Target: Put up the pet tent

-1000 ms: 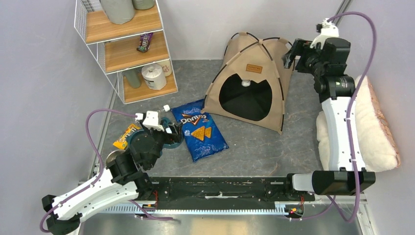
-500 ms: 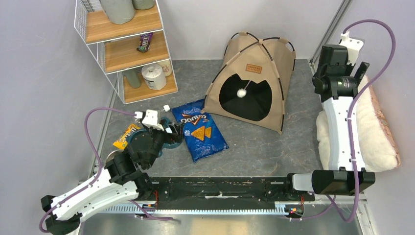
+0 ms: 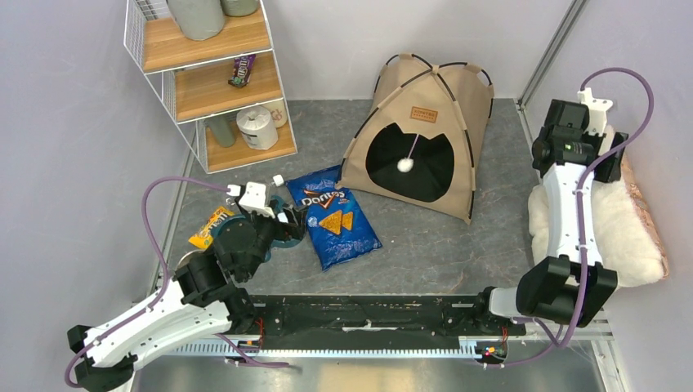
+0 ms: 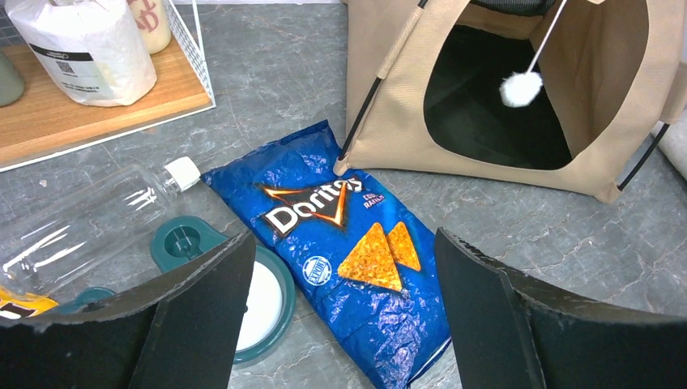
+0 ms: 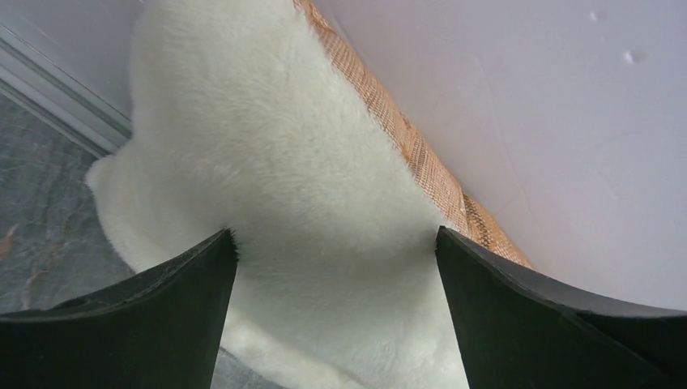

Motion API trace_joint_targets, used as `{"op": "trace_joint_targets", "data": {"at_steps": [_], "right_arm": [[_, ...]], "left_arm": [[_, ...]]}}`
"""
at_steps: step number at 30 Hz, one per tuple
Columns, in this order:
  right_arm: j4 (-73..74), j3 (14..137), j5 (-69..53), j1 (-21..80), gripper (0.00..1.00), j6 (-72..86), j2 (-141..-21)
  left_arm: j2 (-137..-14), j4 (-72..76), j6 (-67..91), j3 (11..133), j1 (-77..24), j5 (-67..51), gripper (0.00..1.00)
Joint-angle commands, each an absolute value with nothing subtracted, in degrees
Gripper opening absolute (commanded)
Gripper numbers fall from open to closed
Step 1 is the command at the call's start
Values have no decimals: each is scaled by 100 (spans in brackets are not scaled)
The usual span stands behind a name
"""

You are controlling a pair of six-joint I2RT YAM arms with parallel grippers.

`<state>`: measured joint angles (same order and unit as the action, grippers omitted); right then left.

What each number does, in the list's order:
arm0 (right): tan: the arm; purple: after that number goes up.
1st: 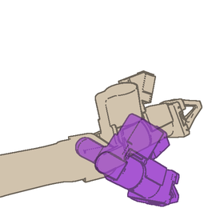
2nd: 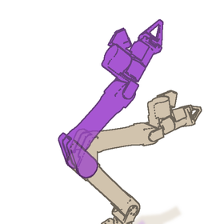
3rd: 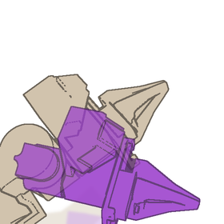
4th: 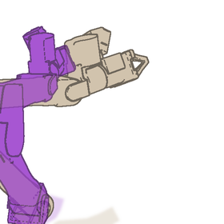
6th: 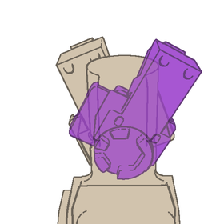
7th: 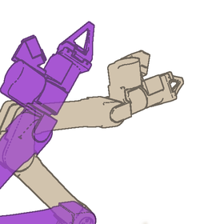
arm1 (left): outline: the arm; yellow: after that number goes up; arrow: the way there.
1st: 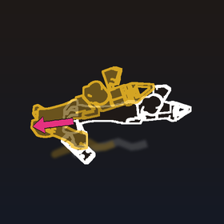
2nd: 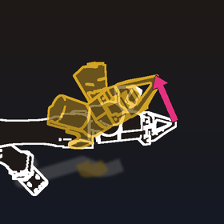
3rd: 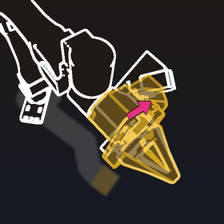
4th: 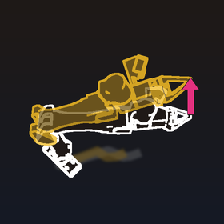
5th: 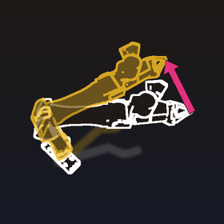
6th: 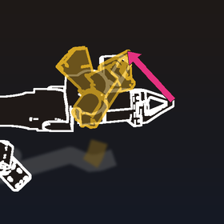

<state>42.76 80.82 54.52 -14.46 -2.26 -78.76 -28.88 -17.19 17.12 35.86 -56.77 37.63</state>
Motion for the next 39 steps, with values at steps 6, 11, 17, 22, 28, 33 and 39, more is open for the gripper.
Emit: {"op": "trace_joint_targets", "data": {"at_steps": [6,11,17,22,28,33,39], "right_arm": [[2600,6864,4591,-1955,97,-864,-7284],[2885,7183,4858,-1960,68,-506,-7602],[3094,7597,4971,-1951,0,-316,-7531],[4010,8451,3907,-1857,0,246,-7102],[4858,9592,2189,-1795,0,725,-6535],[4911,10282,1472,-1785,0,894,-6157],[4807,10930,444,-1790,0,1057,-5832]], "left_arm": [[-3244,-1959,1657,4162,-5713,3806,87],[-3265,-1912,1692,4160,-5713,3783,87],[-3140,-1892,1714,4083,-5711,3770,87],[-3053,-1831,1680,4035,-5713,3796,87],[-3035,-1784,1673,4017,-5713,3794,87],[-3018,-1784,1696,3995,-5713,3796,87],[-3026,-1725,1705,3977,-5713,3830,87]]}}
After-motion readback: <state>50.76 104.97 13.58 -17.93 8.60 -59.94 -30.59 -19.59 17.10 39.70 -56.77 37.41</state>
